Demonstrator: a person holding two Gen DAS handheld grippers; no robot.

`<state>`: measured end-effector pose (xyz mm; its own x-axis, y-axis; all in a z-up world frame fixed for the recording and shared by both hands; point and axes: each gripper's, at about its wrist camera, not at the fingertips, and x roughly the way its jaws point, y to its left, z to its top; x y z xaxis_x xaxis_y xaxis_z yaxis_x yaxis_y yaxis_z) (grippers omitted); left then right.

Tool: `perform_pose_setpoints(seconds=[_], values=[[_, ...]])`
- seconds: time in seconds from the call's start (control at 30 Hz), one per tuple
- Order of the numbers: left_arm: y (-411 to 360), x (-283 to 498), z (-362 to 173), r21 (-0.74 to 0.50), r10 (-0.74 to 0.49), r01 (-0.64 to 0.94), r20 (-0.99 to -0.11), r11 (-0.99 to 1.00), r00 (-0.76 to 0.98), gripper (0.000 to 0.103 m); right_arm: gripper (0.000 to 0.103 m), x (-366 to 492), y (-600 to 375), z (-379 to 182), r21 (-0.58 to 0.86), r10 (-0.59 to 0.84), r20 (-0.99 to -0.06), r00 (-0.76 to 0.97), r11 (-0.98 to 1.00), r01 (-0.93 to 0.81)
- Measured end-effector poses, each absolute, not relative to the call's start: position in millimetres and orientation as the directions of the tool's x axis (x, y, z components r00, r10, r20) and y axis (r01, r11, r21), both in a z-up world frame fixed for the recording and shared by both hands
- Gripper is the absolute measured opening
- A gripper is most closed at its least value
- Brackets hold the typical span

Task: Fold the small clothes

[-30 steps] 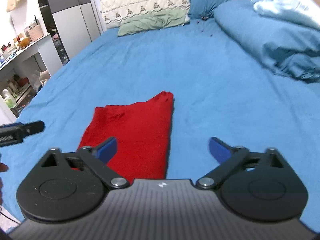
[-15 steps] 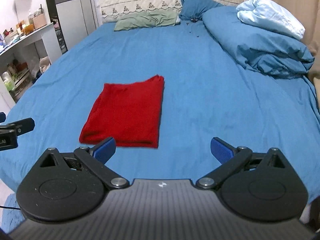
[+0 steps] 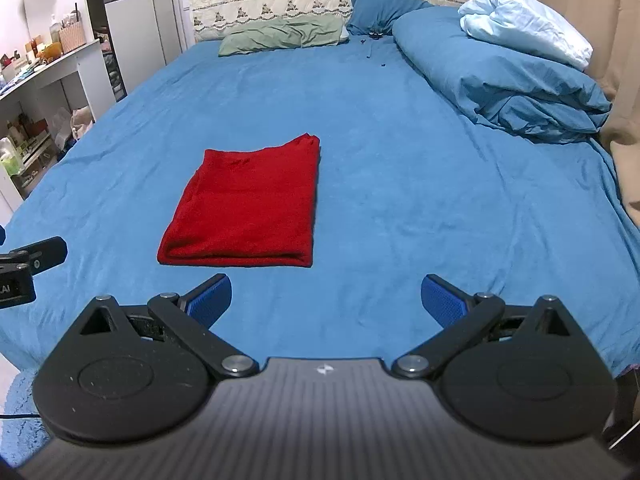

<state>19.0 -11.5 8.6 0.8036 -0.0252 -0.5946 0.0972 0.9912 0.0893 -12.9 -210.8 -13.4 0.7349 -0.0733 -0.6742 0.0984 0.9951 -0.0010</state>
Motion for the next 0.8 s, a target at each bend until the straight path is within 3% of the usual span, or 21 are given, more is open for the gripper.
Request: perform_pose_setpoints(seconds=[0.8], values=[[-9.6,9.5,13.8,0.085,-0.038,0.106,-0.574,0.991,0.818,0.103,0.103,-20.1,-208.6,-4.7,-0.017,-0.089,-0.654,0.751,0.995,0.103]])
